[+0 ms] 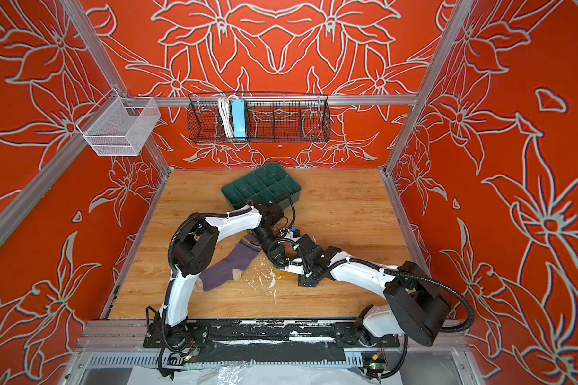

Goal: Roll the socks

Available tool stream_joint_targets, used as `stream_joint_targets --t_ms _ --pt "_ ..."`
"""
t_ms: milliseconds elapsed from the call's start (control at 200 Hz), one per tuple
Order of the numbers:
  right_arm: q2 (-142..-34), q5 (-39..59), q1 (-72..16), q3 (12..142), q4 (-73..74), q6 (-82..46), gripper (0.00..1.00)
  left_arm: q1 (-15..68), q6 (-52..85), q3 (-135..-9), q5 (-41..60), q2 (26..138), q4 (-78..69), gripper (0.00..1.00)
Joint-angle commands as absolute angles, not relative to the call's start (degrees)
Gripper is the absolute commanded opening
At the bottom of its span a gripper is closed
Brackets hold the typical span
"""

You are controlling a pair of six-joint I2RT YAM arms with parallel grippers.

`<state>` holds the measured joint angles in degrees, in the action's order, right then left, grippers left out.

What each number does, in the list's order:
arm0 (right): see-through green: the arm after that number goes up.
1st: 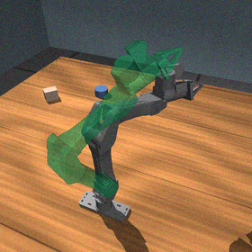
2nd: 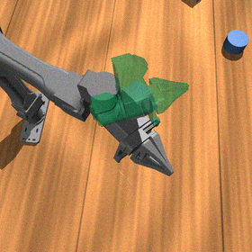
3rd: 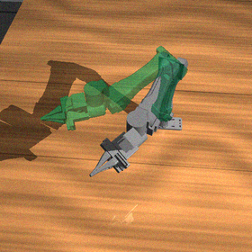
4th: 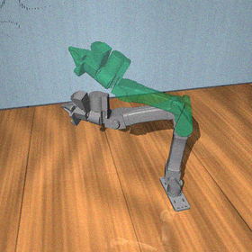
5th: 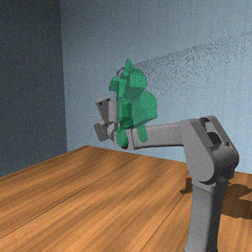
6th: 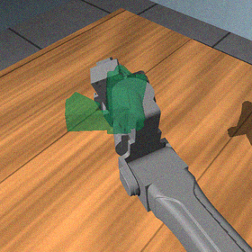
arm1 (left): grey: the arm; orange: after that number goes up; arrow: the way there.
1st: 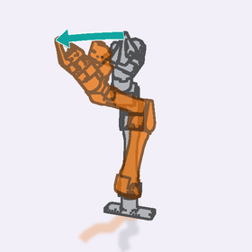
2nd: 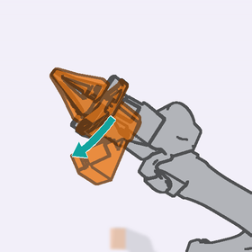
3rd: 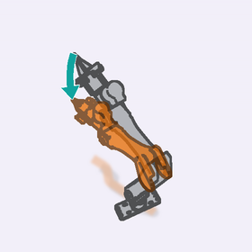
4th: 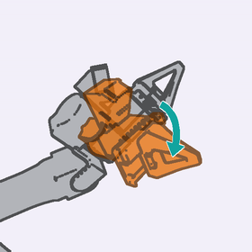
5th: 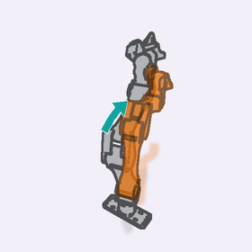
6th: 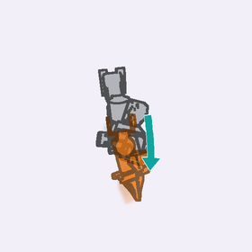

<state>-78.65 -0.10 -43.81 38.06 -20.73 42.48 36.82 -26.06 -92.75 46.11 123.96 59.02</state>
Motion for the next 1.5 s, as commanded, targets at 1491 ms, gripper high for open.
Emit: stream_joint_targets --t_ms 1491 --pt "-27.60 -8.34 -41.92 38.51 -31.56 -10.97 0.81 27.47 -56.40 -99.74 -5.45 120.26 36.49 0.00"
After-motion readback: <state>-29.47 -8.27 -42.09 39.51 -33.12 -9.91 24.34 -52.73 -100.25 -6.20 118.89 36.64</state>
